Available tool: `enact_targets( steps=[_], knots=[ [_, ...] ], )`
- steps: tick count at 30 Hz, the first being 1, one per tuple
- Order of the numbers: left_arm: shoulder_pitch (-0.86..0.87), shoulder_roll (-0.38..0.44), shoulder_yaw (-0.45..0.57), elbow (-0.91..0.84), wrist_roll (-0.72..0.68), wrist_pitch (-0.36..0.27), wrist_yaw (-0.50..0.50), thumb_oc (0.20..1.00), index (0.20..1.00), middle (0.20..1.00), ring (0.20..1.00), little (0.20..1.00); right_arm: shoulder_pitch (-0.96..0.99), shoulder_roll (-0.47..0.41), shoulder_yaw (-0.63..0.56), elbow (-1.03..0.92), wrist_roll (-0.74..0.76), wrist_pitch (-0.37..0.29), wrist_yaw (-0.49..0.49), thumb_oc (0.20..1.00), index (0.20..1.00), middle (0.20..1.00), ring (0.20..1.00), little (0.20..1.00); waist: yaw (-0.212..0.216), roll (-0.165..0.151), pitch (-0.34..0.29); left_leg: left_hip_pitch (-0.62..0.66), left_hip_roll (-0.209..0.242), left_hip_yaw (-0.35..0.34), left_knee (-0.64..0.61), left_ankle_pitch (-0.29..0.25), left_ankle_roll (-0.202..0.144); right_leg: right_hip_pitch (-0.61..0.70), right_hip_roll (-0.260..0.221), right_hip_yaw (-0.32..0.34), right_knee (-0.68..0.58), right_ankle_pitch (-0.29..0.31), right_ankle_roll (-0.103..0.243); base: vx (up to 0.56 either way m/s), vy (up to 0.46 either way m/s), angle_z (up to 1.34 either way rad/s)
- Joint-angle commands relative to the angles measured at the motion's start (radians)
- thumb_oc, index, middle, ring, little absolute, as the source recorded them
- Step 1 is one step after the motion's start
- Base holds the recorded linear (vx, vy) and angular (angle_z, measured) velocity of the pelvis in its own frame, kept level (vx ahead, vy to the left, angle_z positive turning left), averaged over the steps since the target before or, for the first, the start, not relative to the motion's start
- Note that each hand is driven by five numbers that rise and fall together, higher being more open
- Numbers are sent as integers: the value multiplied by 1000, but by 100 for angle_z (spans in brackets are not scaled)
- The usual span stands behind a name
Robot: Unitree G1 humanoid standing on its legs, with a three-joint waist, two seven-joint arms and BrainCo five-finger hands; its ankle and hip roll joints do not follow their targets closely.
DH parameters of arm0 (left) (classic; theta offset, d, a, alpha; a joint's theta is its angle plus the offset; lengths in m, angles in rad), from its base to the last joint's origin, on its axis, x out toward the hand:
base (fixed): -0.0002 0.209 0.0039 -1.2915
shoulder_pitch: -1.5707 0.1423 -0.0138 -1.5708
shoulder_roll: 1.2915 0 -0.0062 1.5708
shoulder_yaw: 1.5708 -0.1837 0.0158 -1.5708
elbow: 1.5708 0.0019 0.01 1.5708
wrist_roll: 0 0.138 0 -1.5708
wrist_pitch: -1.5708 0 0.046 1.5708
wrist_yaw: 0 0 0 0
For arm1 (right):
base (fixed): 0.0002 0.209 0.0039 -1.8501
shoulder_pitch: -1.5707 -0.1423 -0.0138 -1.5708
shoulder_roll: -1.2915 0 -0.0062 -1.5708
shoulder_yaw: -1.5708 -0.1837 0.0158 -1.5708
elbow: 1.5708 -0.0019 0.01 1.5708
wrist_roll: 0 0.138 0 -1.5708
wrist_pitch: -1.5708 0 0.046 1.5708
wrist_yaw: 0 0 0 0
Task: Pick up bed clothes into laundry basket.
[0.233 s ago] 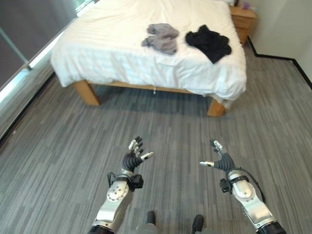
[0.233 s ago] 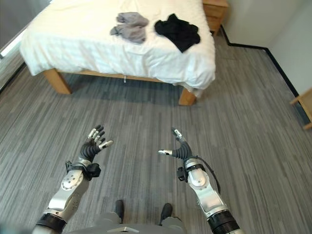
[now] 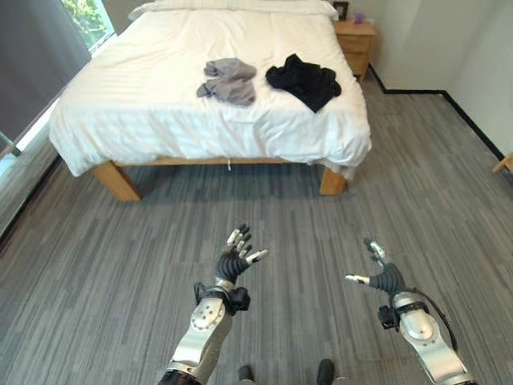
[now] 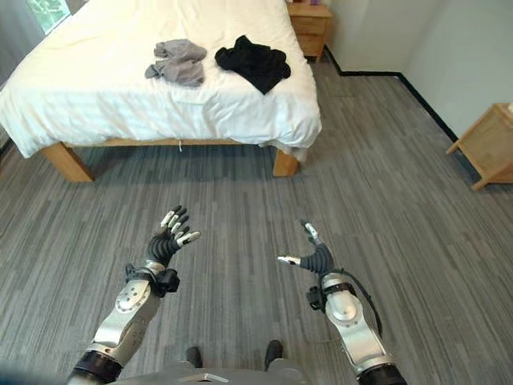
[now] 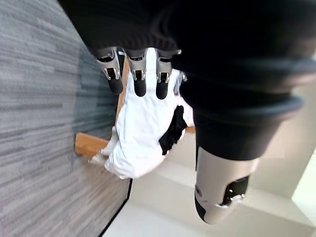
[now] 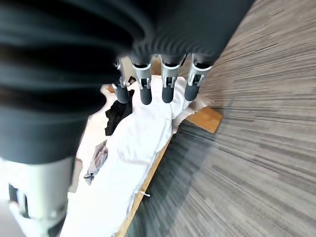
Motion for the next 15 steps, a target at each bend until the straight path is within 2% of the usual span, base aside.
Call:
enact_targets(
  steps=[1,4,5,6,8,9,10,15],
  knots=[
    [-70,23,-18,-16,-11,-43,-14,1000,1000,1000,1000,1000,-45,1,-12,-50,30,-45,-14,1000,1000,1000,1000,1000,2,-3,-17,-34,3,-8,6,-33,-38,2,-42,-17,110,-98,73,-5,-25,-9],
    [-85,23,-28,1,-26,-40,-16,1000,1000,1000,1000,1000,-64,-34,-18,-34,20,-37,-11,1000,1000,1000,1000,1000,-8,-2,-17,-13,13,2,40,-37,-48,4,-24,6,74,-104,58,148,-104,-18],
    [-95,20,-32,2,-38,-39,-18,1000,1000,1000,1000,1000,-78,-57,-21,-43,9,-36,-16,1000,1000,1000,1000,1000,-5,-7,0,-38,16,4,124,-54,-52,11,-26,11,66,-107,49,27,-128,-29],
    [-106,16,-37,1,-49,-38,-19,1000,1000,1000,1000,1000,-96,-76,-28,-49,9,-37,-18,1000,1000,1000,1000,1000,-2,-10,17,-100,40,2,256,-50,-66,23,-23,12,55,-111,35,10,-161,-30],
    [-124,4,-46,0,-73,-42,-15,1000,1000,1000,1000,1000,-127,-122,-43,-61,1,-34,-37,1000,1000,1000,1000,1000,29,-17,68,-248,80,-40,520,97,-107,64,-18,14,29,-121,-8,-24,-162,-27],
    [-128,3,-47,2,-73,-42,-15,1000,1000,1000,1000,1000,-129,-123,-46,-60,1,-34,-36,1000,1000,1000,1000,1000,22,-6,68,-272,92,-57,550,88,-113,61,-4,5,28,-120,-12,-41,-155,-44],
    [-134,-1,-50,1,-75,-39,-4,1000,1000,1000,1000,1000,-142,-135,-46,-69,-1,-34,-46,1000,1000,1000,1000,1000,34,-11,86,-337,80,-91,656,136,-129,69,1,7,23,-124,-26,-16,-91,-35],
    [-134,-1,-50,1,-75,-39,-4,1000,1000,1000,1000,1000,-142,-135,-46,-69,-1,-34,-46,1000,1000,1000,1000,1000,34,-11,86,-338,81,-92,656,135,-129,69,1,6,23,-124,-27,0,-16,-32]
  ],
)
